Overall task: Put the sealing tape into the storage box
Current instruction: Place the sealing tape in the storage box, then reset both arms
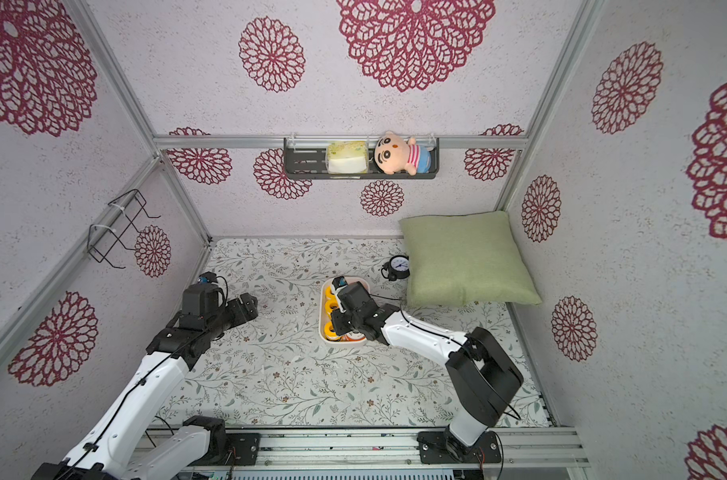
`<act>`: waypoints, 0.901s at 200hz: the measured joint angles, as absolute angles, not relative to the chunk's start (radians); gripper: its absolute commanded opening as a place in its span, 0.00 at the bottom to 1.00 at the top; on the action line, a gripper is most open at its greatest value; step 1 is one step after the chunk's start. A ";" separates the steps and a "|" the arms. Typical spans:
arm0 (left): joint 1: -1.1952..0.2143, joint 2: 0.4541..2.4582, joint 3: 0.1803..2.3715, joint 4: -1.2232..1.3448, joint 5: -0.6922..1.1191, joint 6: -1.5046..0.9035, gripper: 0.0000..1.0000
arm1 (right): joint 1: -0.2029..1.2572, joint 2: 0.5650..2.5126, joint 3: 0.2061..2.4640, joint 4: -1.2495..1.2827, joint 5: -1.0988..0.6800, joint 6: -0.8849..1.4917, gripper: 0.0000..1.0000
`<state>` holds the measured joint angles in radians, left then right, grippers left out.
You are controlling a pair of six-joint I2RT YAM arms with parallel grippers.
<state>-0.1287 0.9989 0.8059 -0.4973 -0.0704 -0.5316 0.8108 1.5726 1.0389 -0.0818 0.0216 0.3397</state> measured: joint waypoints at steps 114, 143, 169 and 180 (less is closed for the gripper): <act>-0.124 0.979 0.568 -0.171 -0.469 -0.444 0.99 | 0.642 1.049 0.497 0.239 0.603 0.319 0.85; -0.114 0.993 0.551 -0.051 -0.569 -0.347 0.97 | 0.547 0.945 0.394 0.340 0.699 0.260 0.95; -0.091 1.047 0.546 0.042 -0.622 -0.268 0.97 | 0.455 0.898 0.303 0.445 0.735 0.214 0.99; -0.075 1.073 0.542 0.073 -0.630 -0.241 0.97 | 0.416 0.897 0.268 0.493 0.738 0.197 0.99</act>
